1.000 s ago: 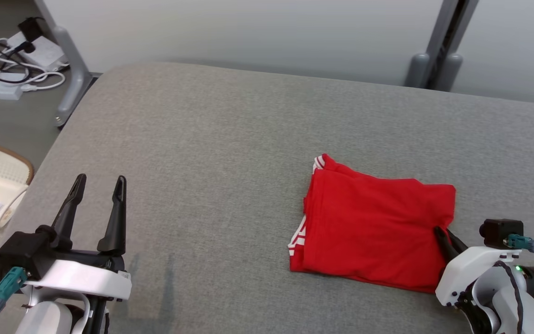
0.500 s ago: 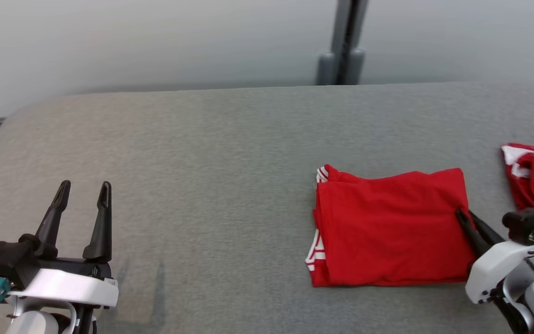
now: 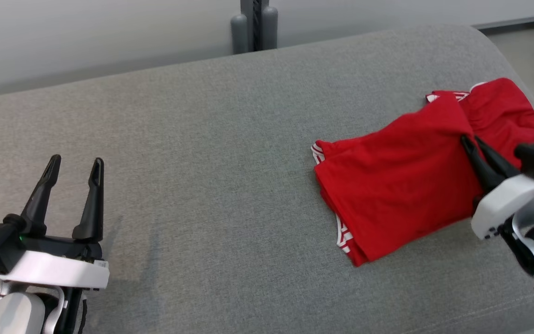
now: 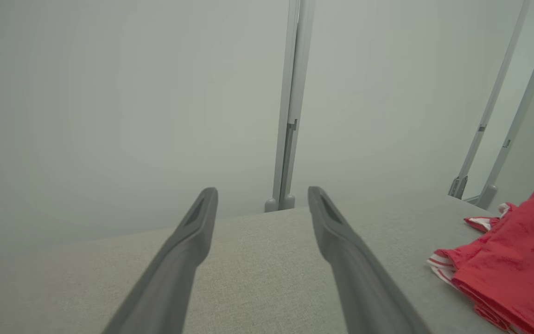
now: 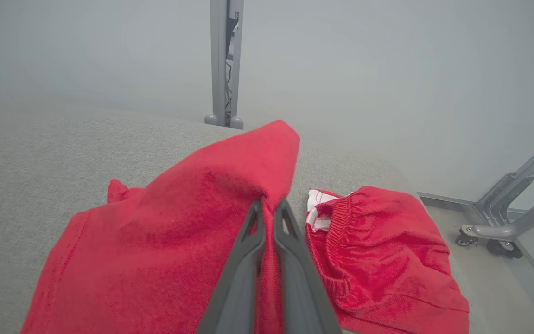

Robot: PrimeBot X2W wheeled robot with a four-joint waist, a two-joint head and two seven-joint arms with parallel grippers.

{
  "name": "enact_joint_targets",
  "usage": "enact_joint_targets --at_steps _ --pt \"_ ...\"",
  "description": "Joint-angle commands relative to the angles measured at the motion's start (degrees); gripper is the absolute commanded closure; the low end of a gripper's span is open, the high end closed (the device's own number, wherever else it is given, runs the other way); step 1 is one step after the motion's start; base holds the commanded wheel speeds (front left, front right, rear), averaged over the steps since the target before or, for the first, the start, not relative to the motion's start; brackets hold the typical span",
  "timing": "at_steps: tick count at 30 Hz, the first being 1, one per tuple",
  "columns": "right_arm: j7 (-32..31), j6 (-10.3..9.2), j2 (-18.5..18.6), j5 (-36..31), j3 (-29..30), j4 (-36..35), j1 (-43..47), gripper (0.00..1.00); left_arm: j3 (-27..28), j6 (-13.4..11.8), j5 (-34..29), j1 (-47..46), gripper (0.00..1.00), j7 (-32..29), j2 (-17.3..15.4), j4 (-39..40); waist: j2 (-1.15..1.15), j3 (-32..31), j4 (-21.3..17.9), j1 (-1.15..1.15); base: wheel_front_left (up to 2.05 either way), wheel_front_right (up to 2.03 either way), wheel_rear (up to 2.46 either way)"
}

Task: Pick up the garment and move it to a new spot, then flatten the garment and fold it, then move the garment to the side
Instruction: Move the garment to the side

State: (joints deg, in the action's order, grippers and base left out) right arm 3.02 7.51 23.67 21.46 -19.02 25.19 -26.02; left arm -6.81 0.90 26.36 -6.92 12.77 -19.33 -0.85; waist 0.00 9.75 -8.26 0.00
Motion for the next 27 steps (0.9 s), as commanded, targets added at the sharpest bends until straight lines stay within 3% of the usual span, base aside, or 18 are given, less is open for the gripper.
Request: enact_joint_targets --at_steps 1,8,16,25,27 --pt "-0.2 -0.04 -0.3 -0.3 0.1 0.6 -3.6 1.00 0.1 0.5 0.1 -2.0 0.00 -0.3 -0.9 0.5 0.00 3.6 -2.8 0.00 0.00 0.00 0.00" --pt "1.2 -0.04 1.1 -1.3 1.8 5.7 -14.2 1.00 0.1 1.4 -0.8 -5.7 0.00 -1.7 -3.3 2.6 0.00 9.9 -4.4 0.00 0.00 0.00 0.00" --pt "4.6 -0.04 4.4 -3.0 10.5 12.9 -20.5 1.00 0.6 2.2 -1.0 -8.1 0.00 -3.9 -6.6 6.6 0.00 17.8 -4.8 0.00 0.00 0.00 0.00" --pt "7.0 -0.04 4.3 -8.8 16.6 21.4 -24.4 1.00 0.7 2.7 -1.0 -9.9 0.00 -4.9 -8.5 8.6 0.00 22.0 -4.3 0.00 0.00 0.00 0.00" --pt "6.8 -0.04 4.0 -10.0 18.5 24.0 -25.2 0.61 0.6 2.8 -1.0 -10.3 0.00 -5.0 -8.6 8.8 0.00 22.5 -4.1 0.00 0.00 0.00 0.00"
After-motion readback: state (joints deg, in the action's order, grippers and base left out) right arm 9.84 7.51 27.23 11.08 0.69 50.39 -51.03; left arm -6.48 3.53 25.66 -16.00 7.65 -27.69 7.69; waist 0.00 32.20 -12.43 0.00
